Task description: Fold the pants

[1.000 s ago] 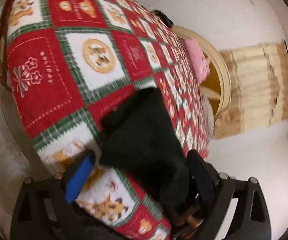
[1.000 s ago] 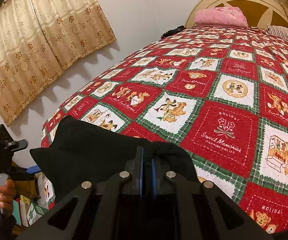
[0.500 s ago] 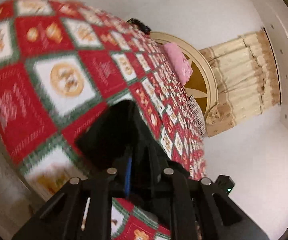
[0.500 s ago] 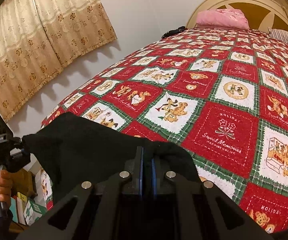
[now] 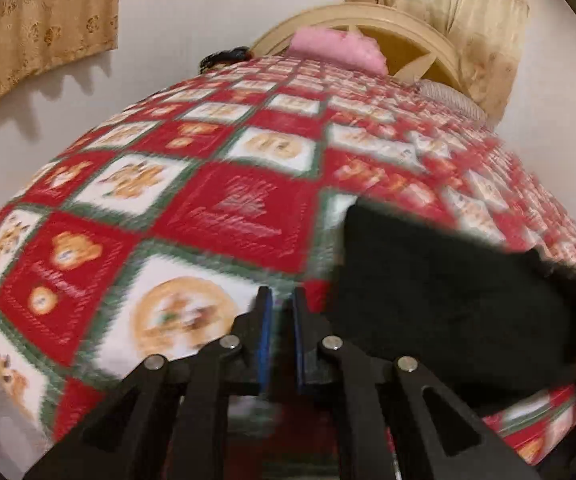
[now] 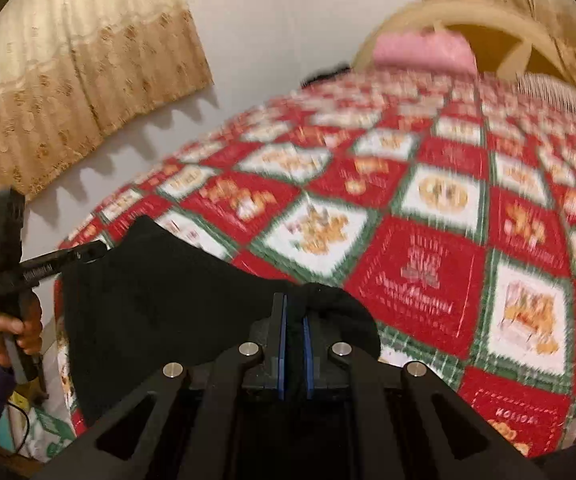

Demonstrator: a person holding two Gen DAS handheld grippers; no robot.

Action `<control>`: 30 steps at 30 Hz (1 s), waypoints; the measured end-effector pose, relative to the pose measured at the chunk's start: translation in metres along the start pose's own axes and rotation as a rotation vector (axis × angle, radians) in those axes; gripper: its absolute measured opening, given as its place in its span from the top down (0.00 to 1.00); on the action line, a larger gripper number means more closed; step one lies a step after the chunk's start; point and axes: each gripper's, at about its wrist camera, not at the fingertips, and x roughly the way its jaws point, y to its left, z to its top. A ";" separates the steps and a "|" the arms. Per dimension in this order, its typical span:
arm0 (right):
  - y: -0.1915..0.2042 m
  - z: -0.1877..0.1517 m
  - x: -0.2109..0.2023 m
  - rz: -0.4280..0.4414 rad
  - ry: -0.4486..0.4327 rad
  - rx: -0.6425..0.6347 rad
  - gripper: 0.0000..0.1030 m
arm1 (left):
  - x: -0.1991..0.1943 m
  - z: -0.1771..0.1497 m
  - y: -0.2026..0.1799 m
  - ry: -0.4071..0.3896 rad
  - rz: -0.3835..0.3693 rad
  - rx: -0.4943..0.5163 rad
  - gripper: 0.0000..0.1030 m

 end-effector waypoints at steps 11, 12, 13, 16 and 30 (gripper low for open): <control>-0.008 -0.010 -0.067 -0.022 -0.192 0.098 0.83 | -0.066 0.015 -0.003 -0.075 0.007 -0.039 0.57; -0.002 -0.010 -0.076 -0.030 -0.224 0.077 0.83 | -0.068 0.019 -0.013 -0.092 -0.010 -0.024 0.55; 0.011 -0.012 -0.087 -0.016 -0.257 0.037 0.83 | -0.065 0.024 -0.023 -0.092 -0.018 -0.011 0.54; 0.049 -0.017 -0.085 0.109 -0.198 -0.088 0.83 | -0.044 0.035 -0.049 -0.055 -0.022 0.022 0.51; 0.003 -0.084 -0.102 0.119 -0.030 0.065 0.83 | 0.008 0.010 -0.058 0.087 0.189 -0.071 0.06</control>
